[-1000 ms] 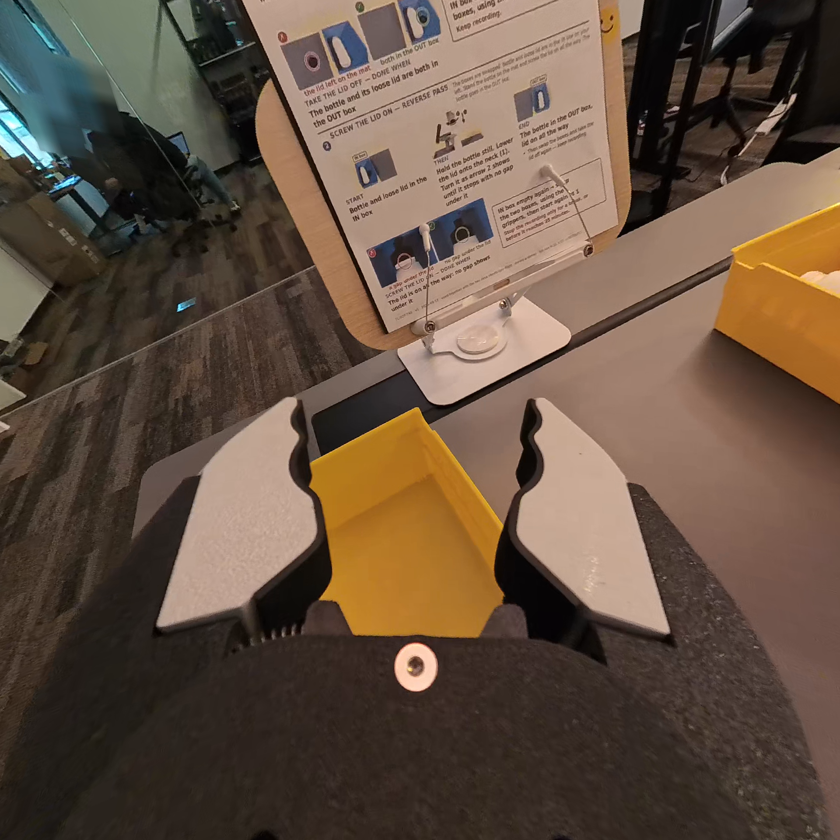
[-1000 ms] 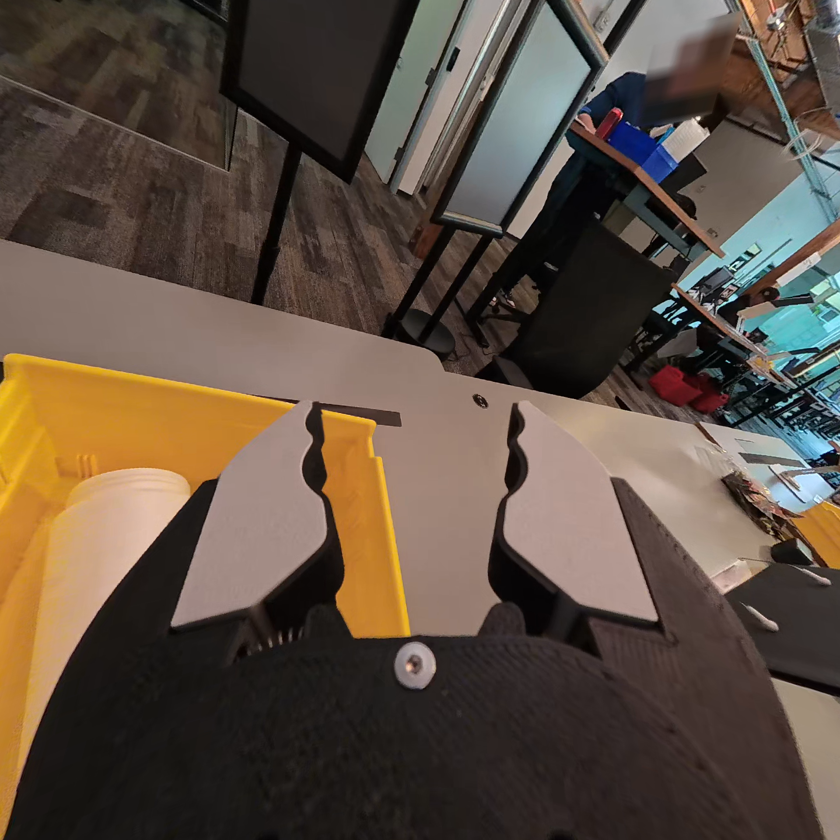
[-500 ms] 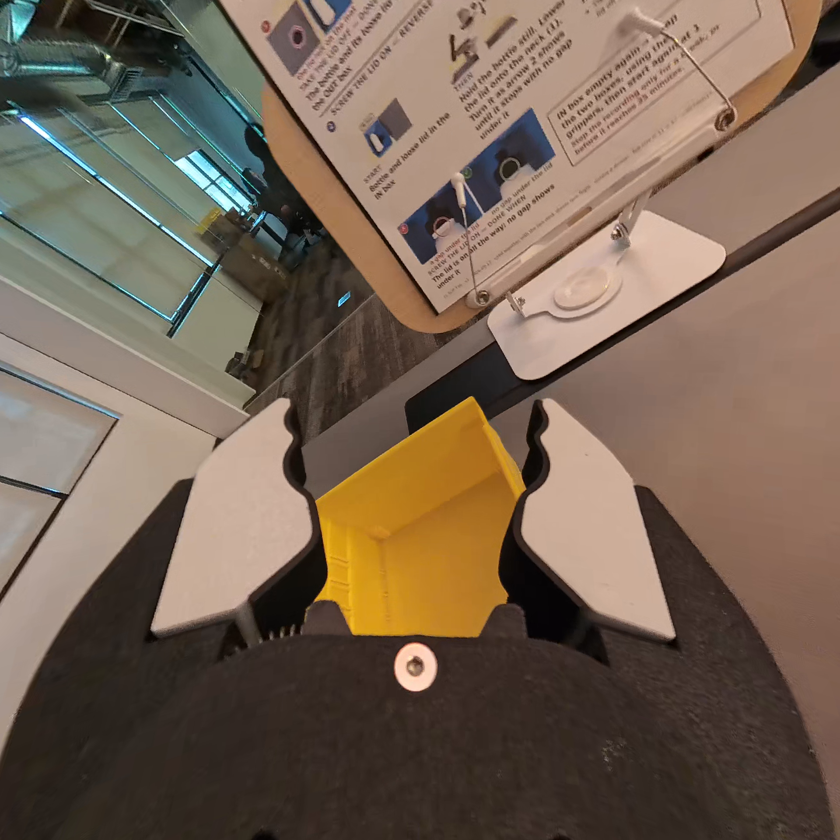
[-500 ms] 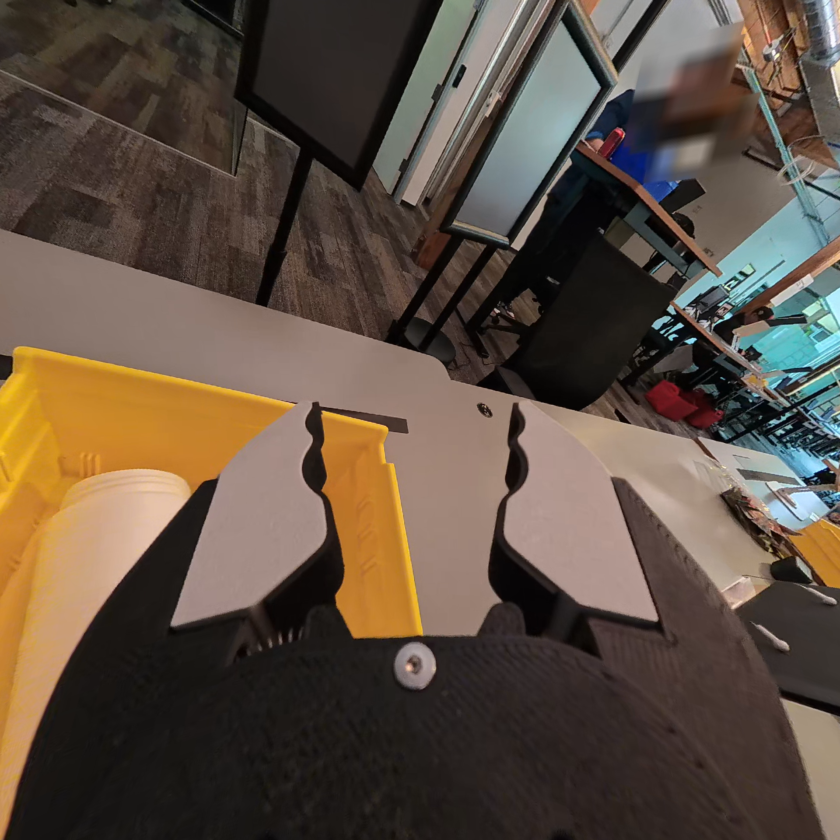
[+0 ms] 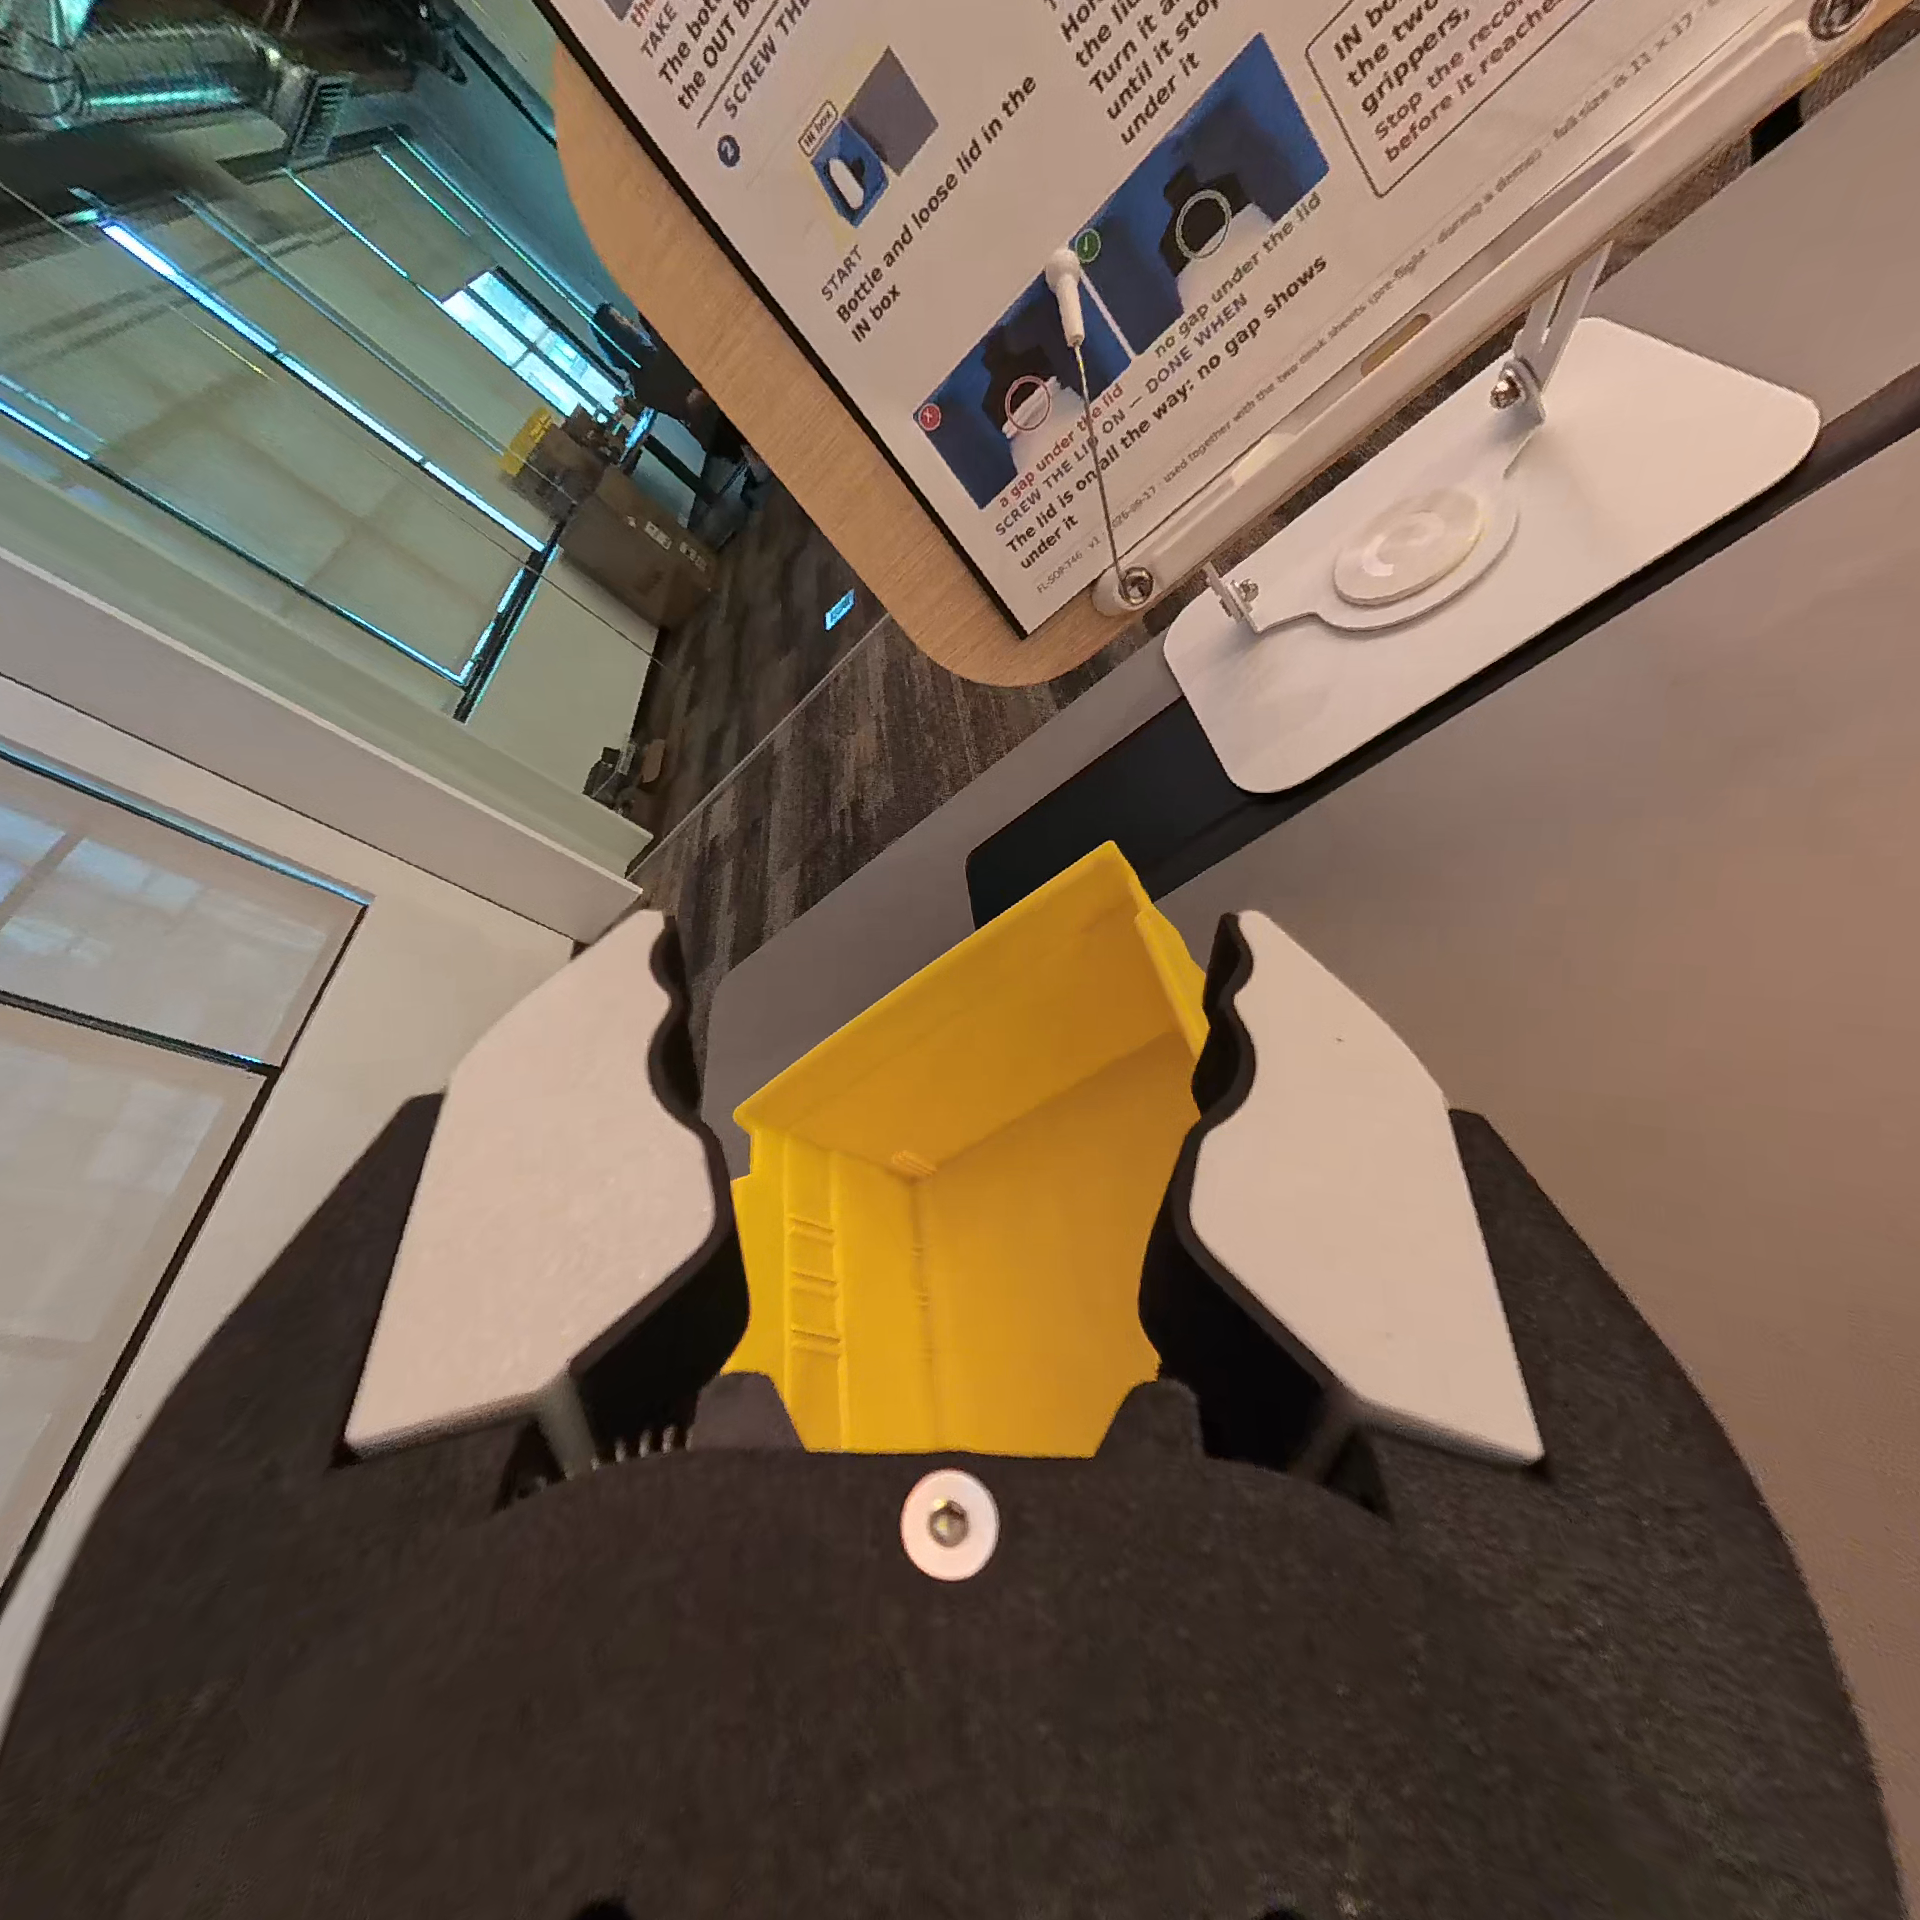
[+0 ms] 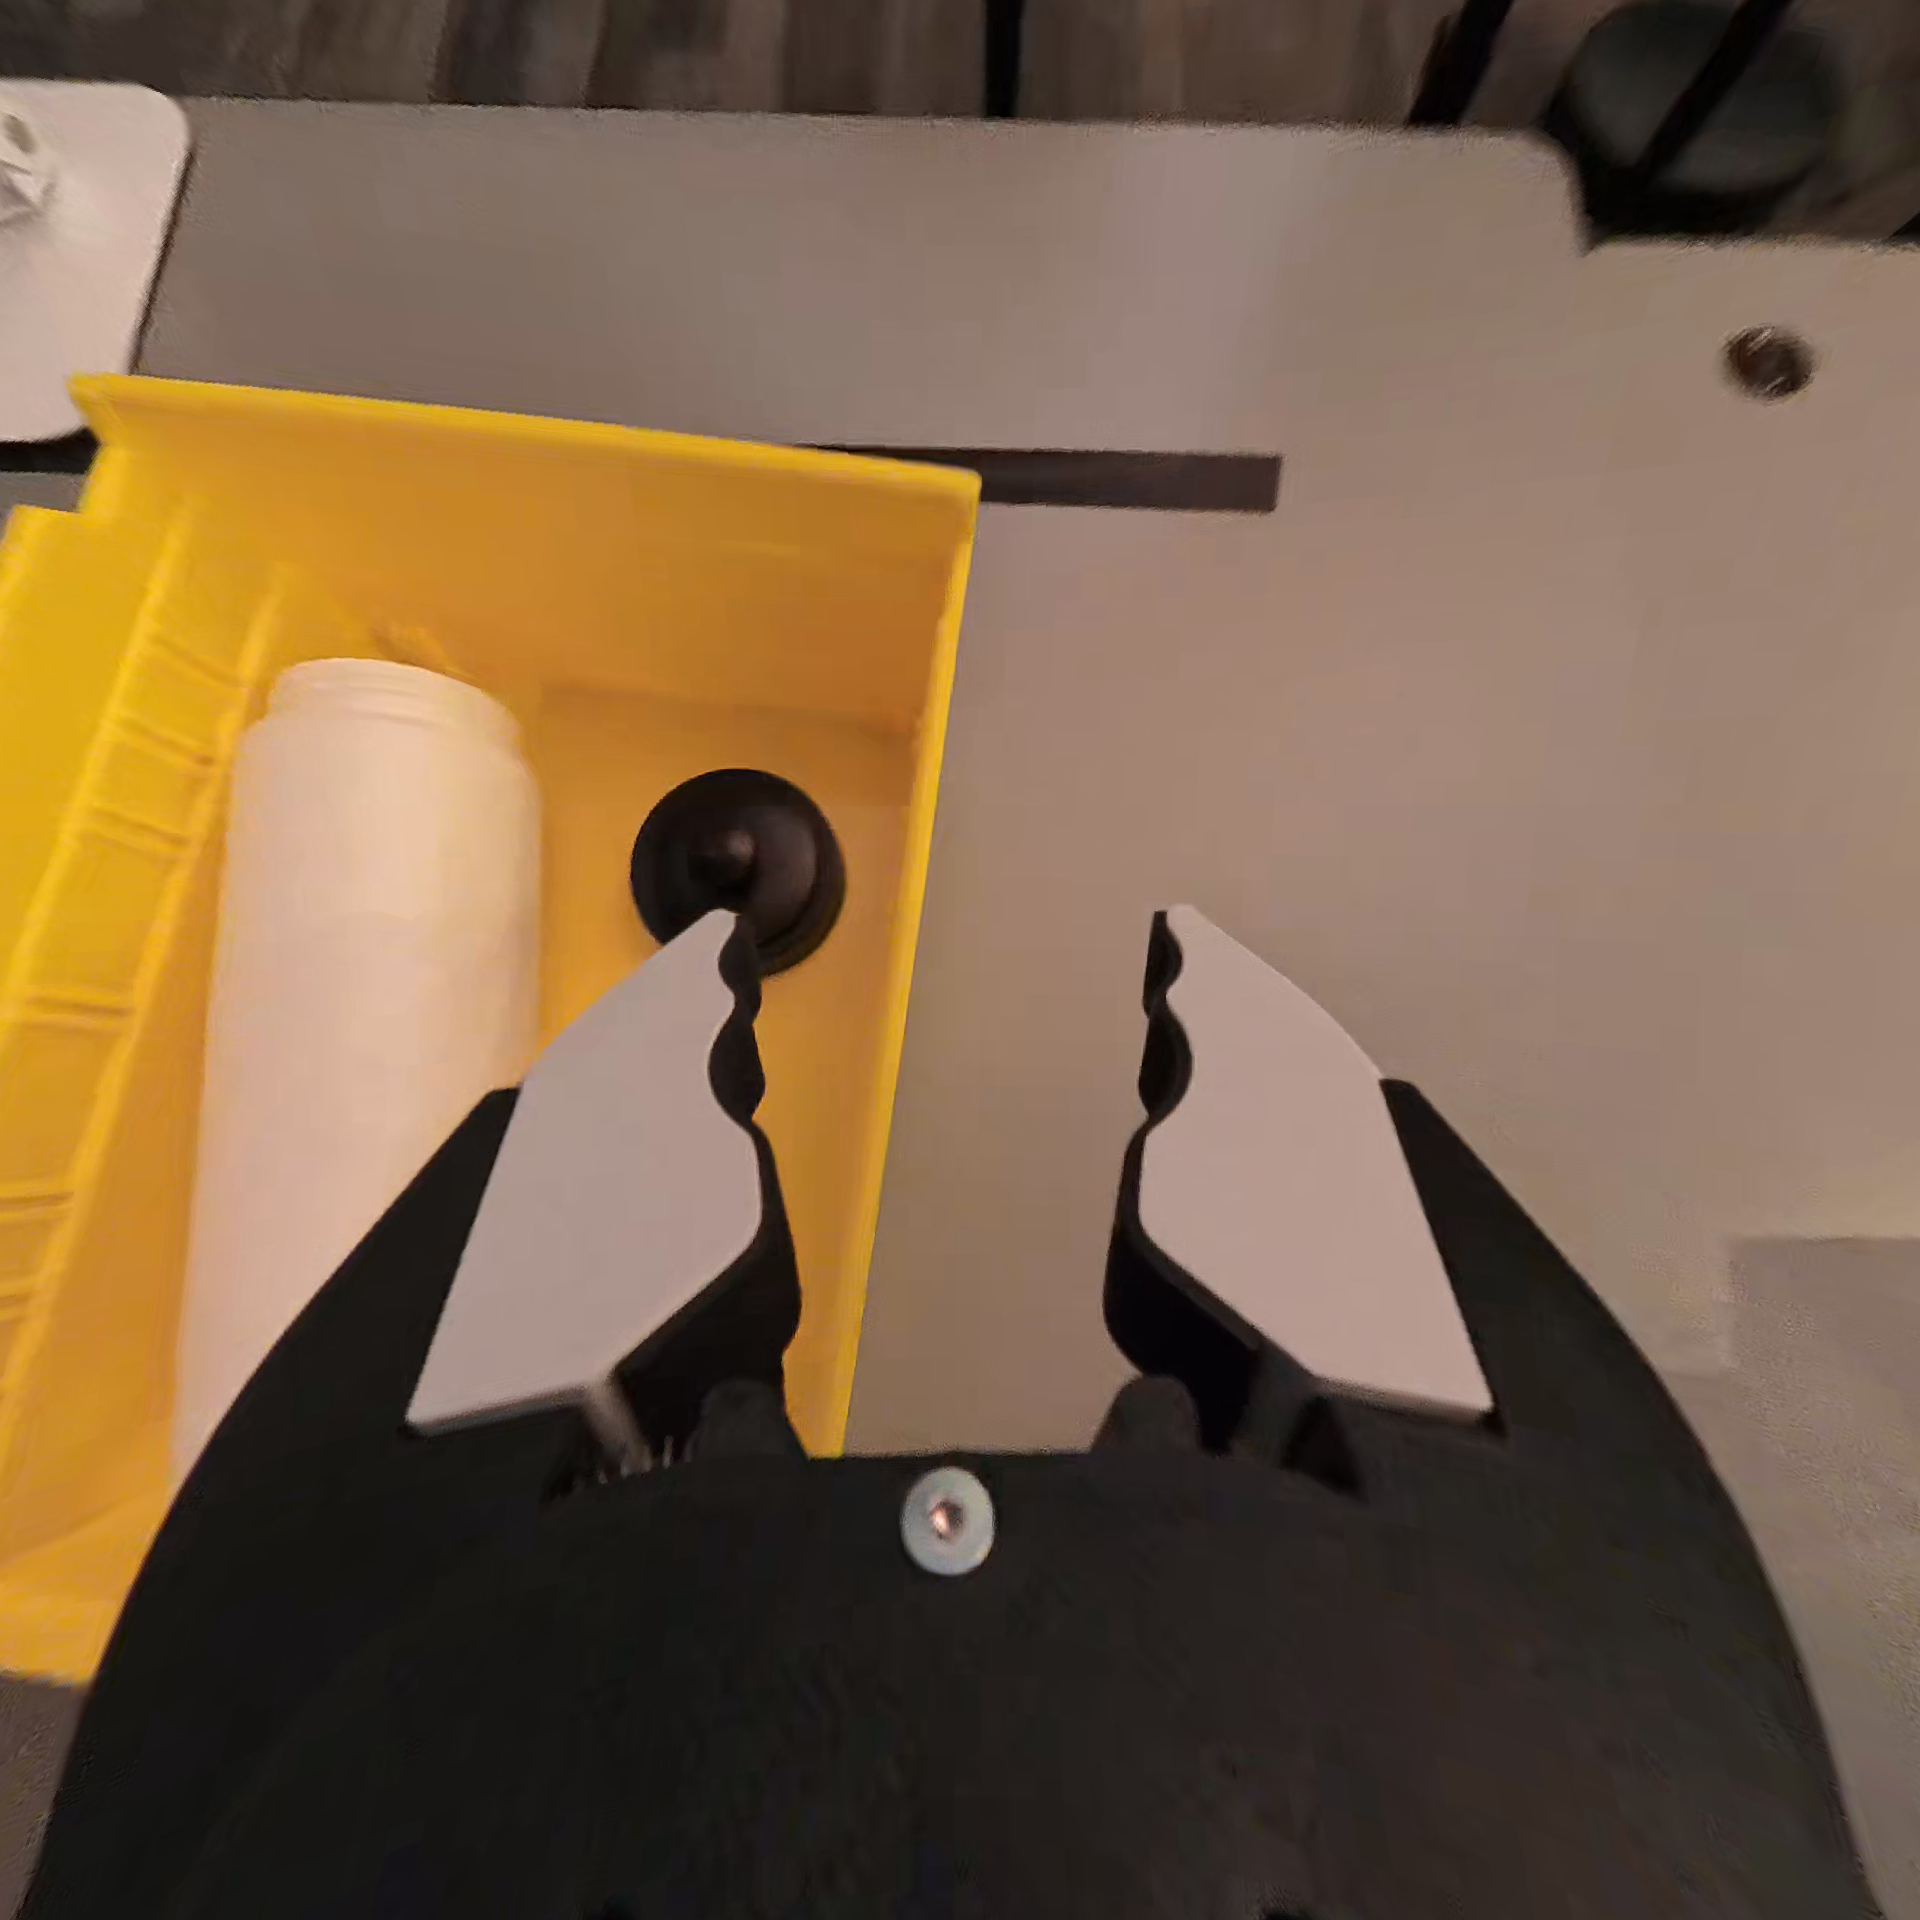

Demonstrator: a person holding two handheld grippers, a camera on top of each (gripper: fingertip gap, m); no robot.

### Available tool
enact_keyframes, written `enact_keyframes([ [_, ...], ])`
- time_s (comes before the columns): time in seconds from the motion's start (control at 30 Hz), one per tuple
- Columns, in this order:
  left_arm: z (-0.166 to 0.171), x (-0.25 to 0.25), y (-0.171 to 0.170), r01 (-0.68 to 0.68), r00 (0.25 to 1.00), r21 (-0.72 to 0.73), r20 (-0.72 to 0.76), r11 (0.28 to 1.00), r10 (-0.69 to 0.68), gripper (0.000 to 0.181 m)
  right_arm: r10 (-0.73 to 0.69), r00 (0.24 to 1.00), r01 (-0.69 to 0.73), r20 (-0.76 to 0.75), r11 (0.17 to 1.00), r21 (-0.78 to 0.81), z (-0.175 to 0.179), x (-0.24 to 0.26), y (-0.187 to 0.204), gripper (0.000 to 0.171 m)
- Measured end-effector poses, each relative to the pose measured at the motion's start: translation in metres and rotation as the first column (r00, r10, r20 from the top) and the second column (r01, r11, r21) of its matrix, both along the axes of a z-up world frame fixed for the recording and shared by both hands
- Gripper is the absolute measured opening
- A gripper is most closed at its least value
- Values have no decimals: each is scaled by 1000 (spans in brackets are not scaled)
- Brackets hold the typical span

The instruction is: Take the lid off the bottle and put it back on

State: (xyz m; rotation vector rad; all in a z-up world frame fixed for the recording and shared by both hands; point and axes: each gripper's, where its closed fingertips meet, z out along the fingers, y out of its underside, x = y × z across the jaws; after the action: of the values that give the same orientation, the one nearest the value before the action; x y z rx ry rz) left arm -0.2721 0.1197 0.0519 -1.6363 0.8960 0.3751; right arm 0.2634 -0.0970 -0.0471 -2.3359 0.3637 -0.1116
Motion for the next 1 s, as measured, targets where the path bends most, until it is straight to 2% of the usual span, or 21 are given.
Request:
enact_keyframes([
  [0.07, -2, -11, 5, -4, 1000, -40, 12, 999, 5, 89, 16, 996, -18, -85, 1000, -16, -8, -7, -4, 72],
  [0.17, 2, -68, 21, -95, 986, -166, 122, 982, 116, 80, 9, 995, -20, -104, 994, -111, -20, -10, -15, 73],
  [0.3, -17, -156, 25, -179, 904, -452, 274, 874, 327, 81, -1, 987, -24, -160, 988, -153, -30, -17, -17, 72],
  [0.43, -13, -206, 29, -207, 856, -459, 342, 864, 387, 78, -22, 972, -21, -236, 983, -180, -42, -22, -15, 62],
  [0.5, -24, -214, 23, -185, 840, -528, 352, 829, 412, 80, -46, 968, -10, -245, 974, -224, -50, -21, -17, 60],
  [0.63, -57, -225, 23, -210, 842, -641, 266, 739, 470, 84, -85, 967, 4, -239, 948, -318, -66, -21, -22, 55],
  [0.8, -93, -230, 31, -238, 841, -725, 179, 647, 510, 76, -97, 955, -23, -281, 919, -394, -80, -27, -26, 37],
  [0.9, -107, -233, 33, -228, 837, -757, 168, 612, 520, 72, -52, 927, -94, -371, 925, -367, -79, -41, -26, 14],
  [1.0, -123, -234, 26, -203, 833, -817, 146, 540, 534, 63, -47, 940, -95, -338, 915, -393, -79, -40, -27, 11],
])
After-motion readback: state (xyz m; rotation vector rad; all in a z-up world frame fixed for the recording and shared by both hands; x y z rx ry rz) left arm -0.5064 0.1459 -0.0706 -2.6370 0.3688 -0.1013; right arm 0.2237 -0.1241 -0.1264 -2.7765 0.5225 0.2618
